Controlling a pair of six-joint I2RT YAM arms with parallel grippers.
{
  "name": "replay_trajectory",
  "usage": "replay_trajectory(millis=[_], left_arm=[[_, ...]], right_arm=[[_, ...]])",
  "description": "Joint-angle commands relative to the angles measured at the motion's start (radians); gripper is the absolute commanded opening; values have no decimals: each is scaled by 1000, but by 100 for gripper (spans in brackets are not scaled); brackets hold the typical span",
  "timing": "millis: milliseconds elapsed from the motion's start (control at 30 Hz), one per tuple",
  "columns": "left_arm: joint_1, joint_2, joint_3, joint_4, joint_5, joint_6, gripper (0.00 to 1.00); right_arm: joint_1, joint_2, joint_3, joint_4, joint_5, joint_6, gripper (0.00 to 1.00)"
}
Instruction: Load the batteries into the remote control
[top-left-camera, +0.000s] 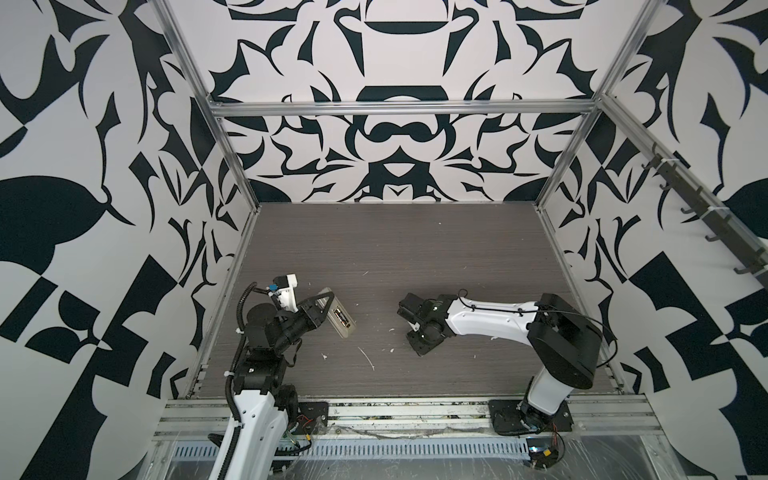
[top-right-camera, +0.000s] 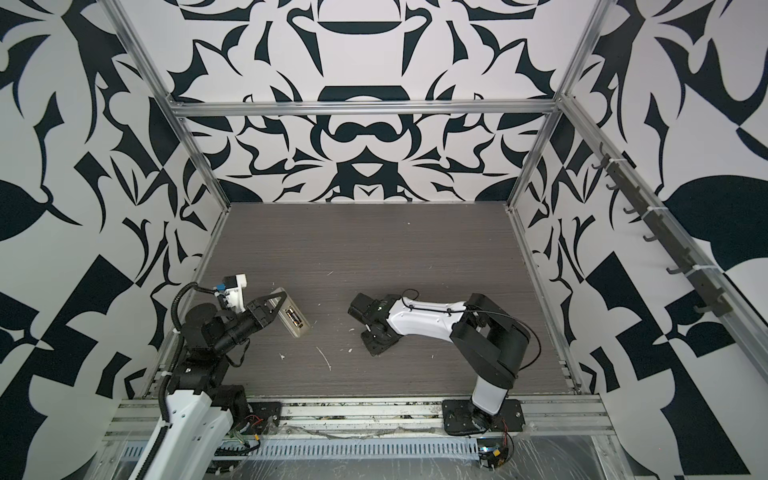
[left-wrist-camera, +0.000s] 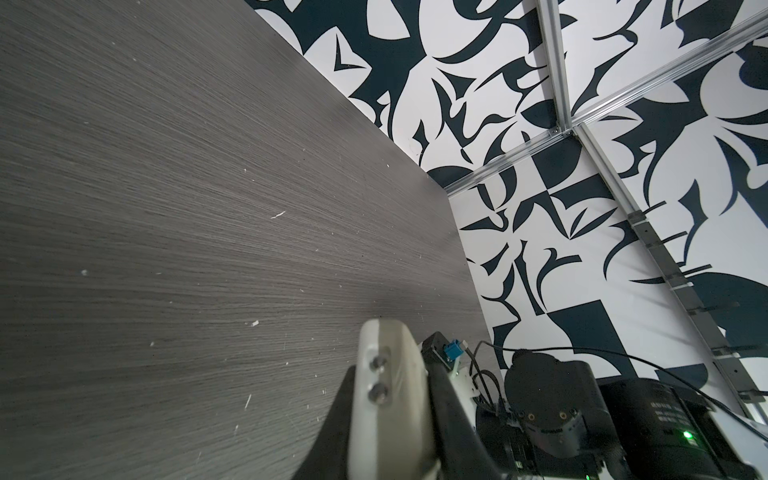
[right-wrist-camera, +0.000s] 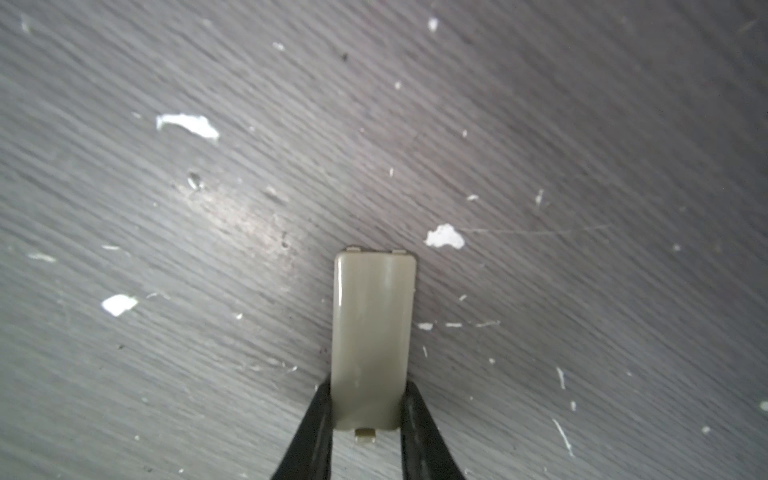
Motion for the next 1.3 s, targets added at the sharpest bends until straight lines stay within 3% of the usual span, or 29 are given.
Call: replay_trajectory(millis=[0, 333, 600, 833, 1267], left_arm=[[4, 3, -4, 31, 9, 3, 0], [3, 0, -24, 59, 6, -22, 0], [4, -29, -41, 98, -9, -63, 0], [4, -37, -65, 149, -22, -95, 0], [4, -37, -84, 218, -13, -120, 0]], right_arm=[[0, -46, -30, 4, 34, -26, 25], [3, -220, -71, 101, 51, -138, 17], [7, -282, -3, 155, -15, -175, 14], [24, -285, 80, 185, -71, -246, 12], [86, -234, 216, 195, -106, -248, 8]])
